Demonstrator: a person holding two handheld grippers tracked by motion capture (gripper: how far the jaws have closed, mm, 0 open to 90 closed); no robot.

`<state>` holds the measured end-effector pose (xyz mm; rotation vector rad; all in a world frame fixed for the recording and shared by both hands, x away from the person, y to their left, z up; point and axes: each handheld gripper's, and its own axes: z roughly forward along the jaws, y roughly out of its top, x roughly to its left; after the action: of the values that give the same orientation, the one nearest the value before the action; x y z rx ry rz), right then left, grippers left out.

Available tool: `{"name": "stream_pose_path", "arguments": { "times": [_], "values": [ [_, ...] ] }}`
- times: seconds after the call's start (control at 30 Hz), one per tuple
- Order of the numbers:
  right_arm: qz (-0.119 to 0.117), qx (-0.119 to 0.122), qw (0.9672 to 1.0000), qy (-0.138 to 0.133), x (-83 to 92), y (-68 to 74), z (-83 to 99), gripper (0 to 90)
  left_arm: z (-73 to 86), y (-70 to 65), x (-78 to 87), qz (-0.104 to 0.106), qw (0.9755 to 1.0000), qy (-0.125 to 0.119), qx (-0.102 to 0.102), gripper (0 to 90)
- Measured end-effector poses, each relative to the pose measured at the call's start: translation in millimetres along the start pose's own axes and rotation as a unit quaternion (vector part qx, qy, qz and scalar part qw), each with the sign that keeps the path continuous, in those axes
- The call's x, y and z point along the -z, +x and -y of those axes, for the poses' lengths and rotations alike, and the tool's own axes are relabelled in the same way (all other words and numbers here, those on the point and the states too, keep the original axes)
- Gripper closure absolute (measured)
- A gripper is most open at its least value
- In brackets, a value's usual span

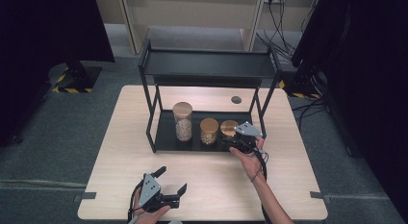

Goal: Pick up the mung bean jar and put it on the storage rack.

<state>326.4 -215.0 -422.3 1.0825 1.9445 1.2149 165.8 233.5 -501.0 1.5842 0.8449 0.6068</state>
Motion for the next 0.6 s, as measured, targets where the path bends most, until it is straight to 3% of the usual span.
{"name": "stream_pose_path", "arguments": {
  "times": [0.3,0.6],
  "values": [
    [0.021,-0.01,0.9996,0.014,-15.0,-1.3,1.0,25.5,-0.1,-0.1,-0.1,0.002,1.0,0.0,-0.001,3.9],
    [0.025,-0.011,0.9993,0.024,-23.4,-0.5,6.0,25.5,-0.3,0.6,0.4,0.002,1.0,-0.001,0.0,3.8]
  ]
}}
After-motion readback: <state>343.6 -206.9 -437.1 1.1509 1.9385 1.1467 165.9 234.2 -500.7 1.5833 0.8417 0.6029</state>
